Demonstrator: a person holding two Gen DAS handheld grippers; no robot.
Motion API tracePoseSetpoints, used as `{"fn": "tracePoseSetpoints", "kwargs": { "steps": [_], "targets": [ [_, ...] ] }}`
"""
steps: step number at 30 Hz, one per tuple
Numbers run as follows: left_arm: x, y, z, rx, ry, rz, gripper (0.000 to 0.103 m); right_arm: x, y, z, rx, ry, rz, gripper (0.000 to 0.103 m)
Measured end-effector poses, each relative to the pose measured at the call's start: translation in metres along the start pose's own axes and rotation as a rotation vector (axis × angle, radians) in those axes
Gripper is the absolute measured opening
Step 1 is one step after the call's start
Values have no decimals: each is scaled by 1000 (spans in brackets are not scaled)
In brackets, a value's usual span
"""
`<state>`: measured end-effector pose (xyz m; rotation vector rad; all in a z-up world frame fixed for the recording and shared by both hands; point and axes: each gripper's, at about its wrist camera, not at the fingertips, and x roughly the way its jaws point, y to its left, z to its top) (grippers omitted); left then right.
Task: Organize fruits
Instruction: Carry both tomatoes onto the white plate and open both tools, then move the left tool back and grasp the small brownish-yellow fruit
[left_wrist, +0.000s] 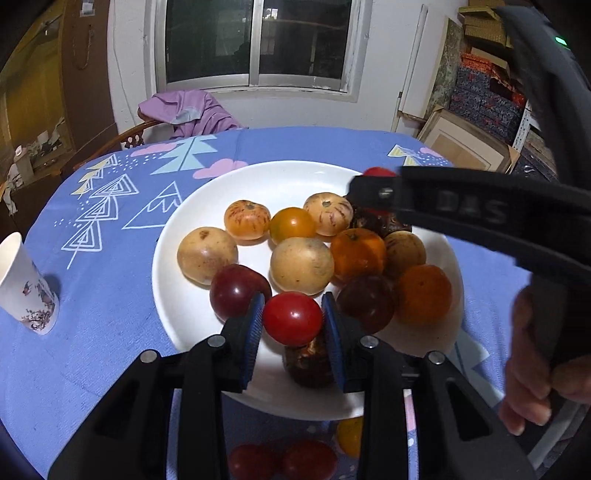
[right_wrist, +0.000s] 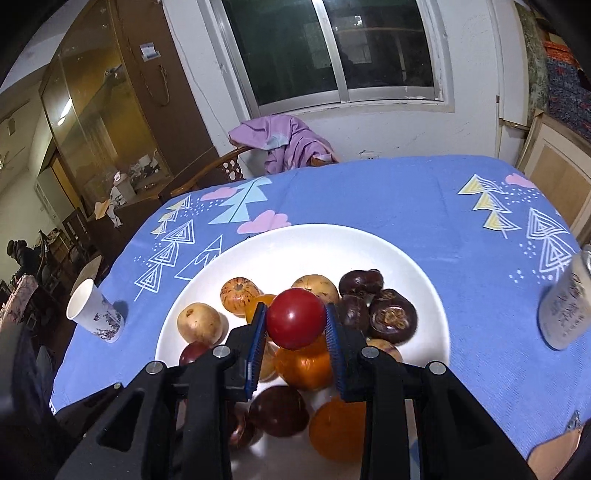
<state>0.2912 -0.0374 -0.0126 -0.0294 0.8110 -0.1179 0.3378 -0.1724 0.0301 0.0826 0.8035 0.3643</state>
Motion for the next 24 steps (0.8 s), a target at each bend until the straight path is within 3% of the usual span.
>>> {"fn": "tracePoseSetpoints", "kwargs": {
  "steps": [3, 5, 14, 21, 24],
  "targets": [
    [-1, 1, 0, -9, -2, -29, 47, 13, -4, 0, 21, 20, 26, 33],
    [-2, 1, 0, -21, -5, -41, 56, 13, -7, -2, 28, 26, 35, 40],
    [-32, 15, -4, -39, -32, 12, 57, -34, -12, -10, 51, -37, 69, 41],
    [-74, 44, -43, -99, -33, 63, 60, -87, -5, -29, 25, -74, 47, 44],
    [-90, 50, -66, -100, -34, 75, 60, -113, -1, -50, 4, -104, 44, 62]
  ]
}}
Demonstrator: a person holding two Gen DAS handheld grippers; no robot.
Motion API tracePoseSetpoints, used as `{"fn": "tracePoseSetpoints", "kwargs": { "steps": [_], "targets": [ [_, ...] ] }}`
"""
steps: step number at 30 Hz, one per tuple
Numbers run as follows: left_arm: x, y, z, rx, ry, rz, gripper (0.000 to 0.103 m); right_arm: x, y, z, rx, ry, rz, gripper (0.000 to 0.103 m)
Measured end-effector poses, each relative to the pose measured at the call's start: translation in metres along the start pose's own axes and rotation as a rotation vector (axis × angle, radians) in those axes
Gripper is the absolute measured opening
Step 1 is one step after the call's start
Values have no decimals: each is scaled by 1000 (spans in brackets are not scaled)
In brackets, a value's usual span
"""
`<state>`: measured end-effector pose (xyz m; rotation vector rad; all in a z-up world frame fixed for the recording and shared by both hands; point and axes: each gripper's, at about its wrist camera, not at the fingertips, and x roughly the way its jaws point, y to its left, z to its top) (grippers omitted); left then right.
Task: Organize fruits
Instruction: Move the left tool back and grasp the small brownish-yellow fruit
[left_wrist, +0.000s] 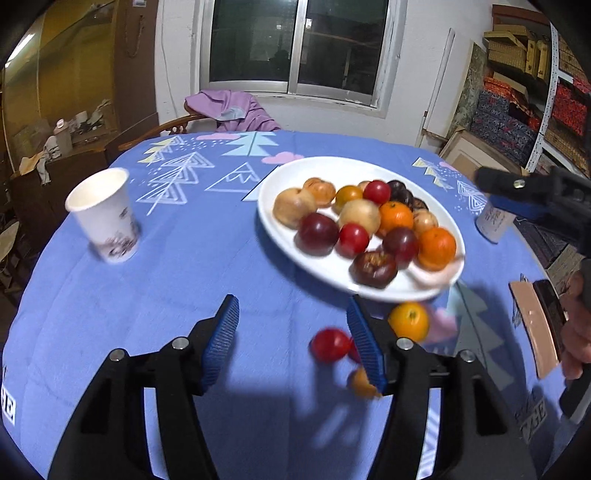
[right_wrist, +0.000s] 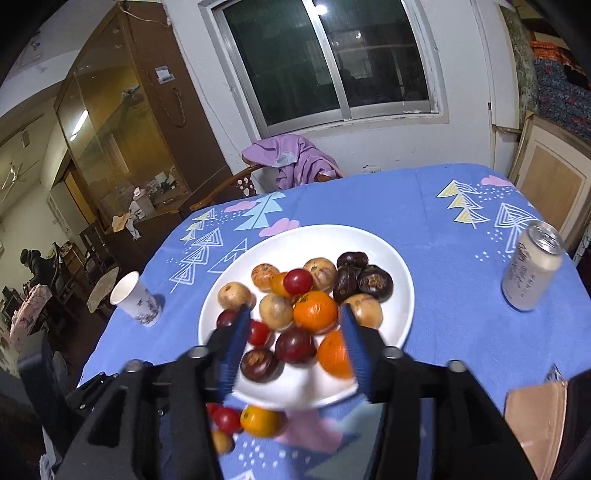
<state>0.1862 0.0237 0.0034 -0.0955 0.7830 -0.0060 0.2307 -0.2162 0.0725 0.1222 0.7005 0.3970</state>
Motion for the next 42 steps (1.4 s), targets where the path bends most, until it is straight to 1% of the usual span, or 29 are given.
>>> {"fn": "tracePoseSetpoints", "kwargs": {
  "steps": [1, 4, 6, 8, 10, 12, 16, 20, 22, 23, 24, 26, 28, 31, 33, 34, 35, 38, 42],
  "targets": [
    [-5, 3, -7, -2, -1, 7, 61, -9, 2, -9, -10, -11, -11, 65],
    [-12, 7, -25, 1, 2, 18, 62, -28, 1, -33, -29, -29, -41, 65],
    [-15, 3, -34, 16, 3, 11, 62, -33, -5, -46, -26, -30, -61, 65],
    [-16, -6, -40, 52, 3, 6, 63, -34, -12, -55, -7, -23, -69, 65],
    [-17, -21, -48, 119, -12, 15, 63, -31, -21, -62, 27, 0, -77, 65],
    [-16, -31, -51, 160, -26, 18, 63, -24, -29, -65, 61, 30, -71, 66],
    [-9, -45, -55, 199, -11, 11, 63, -15, -37, -67, 114, 67, -39, 69],
    [2, -49, -51, 183, 28, -18, 63, -15, -36, -68, 124, 66, -32, 71],
    [6, -50, -49, 176, 42, -24, 62, -15, -37, -68, 127, 62, -37, 75],
    [9, -50, -48, 173, 49, -27, 62, -15, -37, -68, 130, 63, -38, 75],
    [11, -51, -47, 169, 58, -37, 62, -15, -38, -68, 133, 65, -36, 75],
    [15, -50, -47, 163, 70, -48, 56, -14, -38, -68, 137, 70, -30, 75],
    [19, -50, -46, 153, 85, -63, 56, -13, -37, -69, 134, 74, -30, 75],
    [24, -49, -44, 139, 104, -86, 47, -12, -36, -69, 130, 77, -30, 75],
    [27, -49, -43, 136, 113, -96, 45, -12, -36, -69, 130, 78, -30, 75],
    [28, -49, -43, 135, 115, -101, 40, -12, -36, -69, 130, 79, -29, 75],
    [28, -49, -43, 134, 117, -109, 37, -12, -36, -69, 130, 78, -30, 75],
    [29, -52, -43, 143, 117, -117, 33, -12, -37, -69, 133, 79, -31, 76],
    [30, -53, -43, 144, 119, -122, 32, -11, -36, -70, 134, 82, -31, 76]
  ]
}}
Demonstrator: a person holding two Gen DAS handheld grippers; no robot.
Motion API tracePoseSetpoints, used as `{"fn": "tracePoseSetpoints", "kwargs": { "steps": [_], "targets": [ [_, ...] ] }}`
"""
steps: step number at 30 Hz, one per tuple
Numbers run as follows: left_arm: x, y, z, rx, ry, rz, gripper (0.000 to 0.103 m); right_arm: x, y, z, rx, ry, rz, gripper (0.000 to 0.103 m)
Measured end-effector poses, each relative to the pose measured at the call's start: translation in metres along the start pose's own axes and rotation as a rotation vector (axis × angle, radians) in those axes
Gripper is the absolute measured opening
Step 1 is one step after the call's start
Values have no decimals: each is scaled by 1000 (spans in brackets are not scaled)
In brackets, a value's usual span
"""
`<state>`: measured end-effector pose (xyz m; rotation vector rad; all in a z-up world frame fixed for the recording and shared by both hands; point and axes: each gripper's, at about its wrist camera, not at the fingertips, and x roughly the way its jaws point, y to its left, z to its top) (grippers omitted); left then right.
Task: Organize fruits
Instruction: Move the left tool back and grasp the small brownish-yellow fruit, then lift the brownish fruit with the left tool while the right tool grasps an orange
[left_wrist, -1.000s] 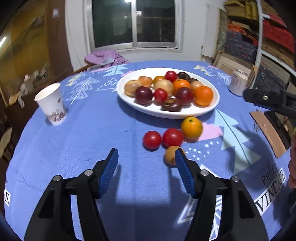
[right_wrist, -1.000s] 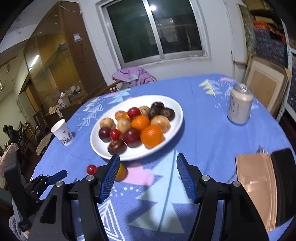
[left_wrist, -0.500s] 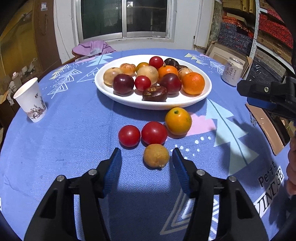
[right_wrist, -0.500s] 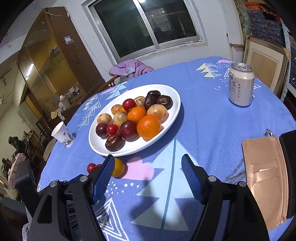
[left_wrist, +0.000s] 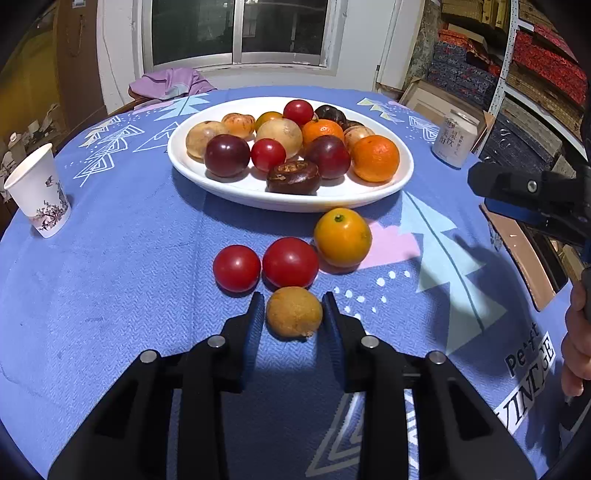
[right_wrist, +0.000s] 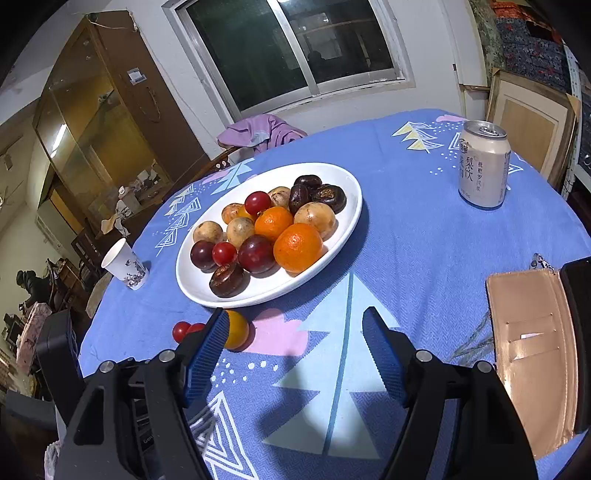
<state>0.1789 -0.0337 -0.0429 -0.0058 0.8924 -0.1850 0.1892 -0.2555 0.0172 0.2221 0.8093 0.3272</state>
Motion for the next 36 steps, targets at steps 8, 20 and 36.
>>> {"fn": "tracePoseSetpoints", "kwargs": {
  "steps": [8, 20, 36],
  "targets": [
    [-21, 13, -7, -11, -46, 72, 29, 0, 4, -1, -24, 3, 9, 76],
    [-56, 82, -21, -149, -92, 133, 29, 33, 41, -20, -126, 114, 53, 75],
    [-53, 67, -22, -107, -81, 88, 29, 76, 63, -14, -62, 204, 38, 45]
  ]
}}
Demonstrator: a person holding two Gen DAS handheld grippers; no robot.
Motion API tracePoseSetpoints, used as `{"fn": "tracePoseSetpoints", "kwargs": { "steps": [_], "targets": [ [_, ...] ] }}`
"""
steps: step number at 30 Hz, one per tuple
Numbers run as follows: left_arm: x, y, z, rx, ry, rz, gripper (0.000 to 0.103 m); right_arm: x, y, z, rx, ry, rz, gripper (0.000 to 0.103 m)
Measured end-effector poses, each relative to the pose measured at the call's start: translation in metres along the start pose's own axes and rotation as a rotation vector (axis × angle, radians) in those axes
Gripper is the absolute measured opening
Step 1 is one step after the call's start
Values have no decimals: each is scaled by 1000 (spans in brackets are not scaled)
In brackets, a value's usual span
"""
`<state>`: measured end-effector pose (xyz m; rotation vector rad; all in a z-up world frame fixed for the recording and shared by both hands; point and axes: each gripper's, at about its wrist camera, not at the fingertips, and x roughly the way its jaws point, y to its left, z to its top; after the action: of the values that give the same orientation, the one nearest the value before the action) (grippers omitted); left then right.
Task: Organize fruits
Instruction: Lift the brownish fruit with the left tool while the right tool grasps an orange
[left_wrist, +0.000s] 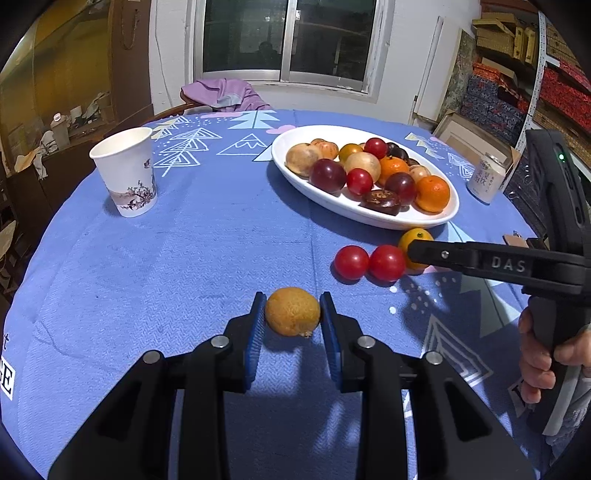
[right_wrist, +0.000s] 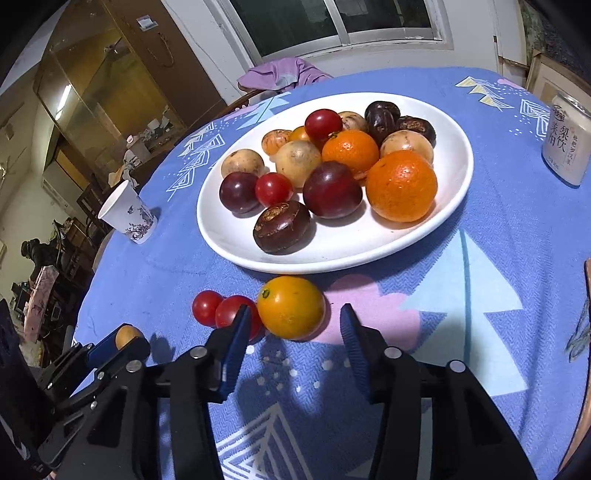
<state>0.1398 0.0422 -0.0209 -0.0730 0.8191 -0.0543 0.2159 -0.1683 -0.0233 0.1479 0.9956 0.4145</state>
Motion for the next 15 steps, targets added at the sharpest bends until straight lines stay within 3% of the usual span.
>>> {"fn": "tracePoseSetpoints", "kwargs": {
  "steps": [4, 15],
  "targets": [
    [2, -1, -1, 3, 6, 1, 29, 3, 0, 1, 6, -4, 3, 39],
    [8, -6, -5, 26, 23, -1, 29, -15, -7, -6, 4, -34, 42, 39]
  ]
}}
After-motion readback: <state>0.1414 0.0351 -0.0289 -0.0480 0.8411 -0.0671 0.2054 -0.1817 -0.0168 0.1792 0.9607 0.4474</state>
